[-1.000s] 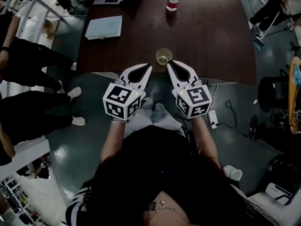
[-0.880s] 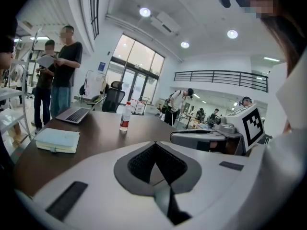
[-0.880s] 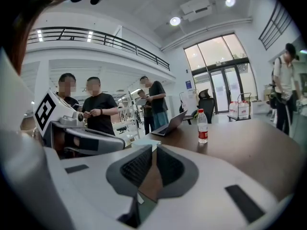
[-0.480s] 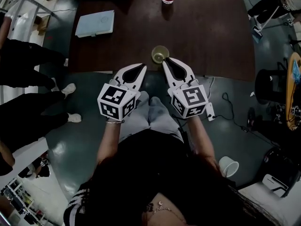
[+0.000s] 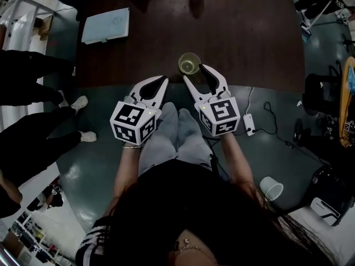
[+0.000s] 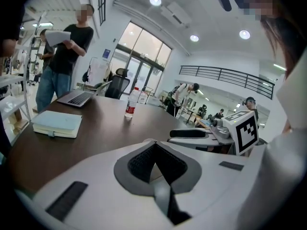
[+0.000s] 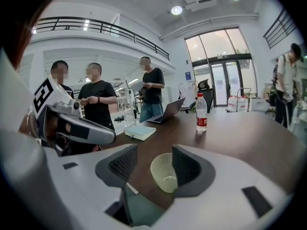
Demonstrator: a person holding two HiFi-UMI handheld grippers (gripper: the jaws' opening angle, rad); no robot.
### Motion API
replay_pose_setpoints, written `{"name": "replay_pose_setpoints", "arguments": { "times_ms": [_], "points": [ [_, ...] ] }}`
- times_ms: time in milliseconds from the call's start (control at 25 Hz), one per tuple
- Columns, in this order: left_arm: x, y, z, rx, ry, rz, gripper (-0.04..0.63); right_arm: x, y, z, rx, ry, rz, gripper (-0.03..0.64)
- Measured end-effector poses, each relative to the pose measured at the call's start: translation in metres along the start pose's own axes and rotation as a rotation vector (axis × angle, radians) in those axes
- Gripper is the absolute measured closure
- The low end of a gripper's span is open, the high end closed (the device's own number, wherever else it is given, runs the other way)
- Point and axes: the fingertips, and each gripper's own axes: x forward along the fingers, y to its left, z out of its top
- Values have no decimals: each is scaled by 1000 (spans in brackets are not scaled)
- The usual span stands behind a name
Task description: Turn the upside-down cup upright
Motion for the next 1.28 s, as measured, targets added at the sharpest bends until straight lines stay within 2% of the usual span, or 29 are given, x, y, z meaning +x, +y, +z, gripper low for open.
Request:
{"name": "replay_pose_setpoints", "arguments": {
  "times_ms": [200,520,880,1280],
  "points": [
    [7,7,-7,-16,15,-6,592,12,-4,-14,-42,39,-18,345],
    [19,17,-16,-33,35,-14,592,34,-18,-37,-70,87,-54,279],
    [28,20,-27,-55,59,-24,592,47,-25,-57,-90,122,-62,258],
    [31,18,-48,-78,104,-35,592,57,-29,-64,-64,77,-123,258]
  ]
}}
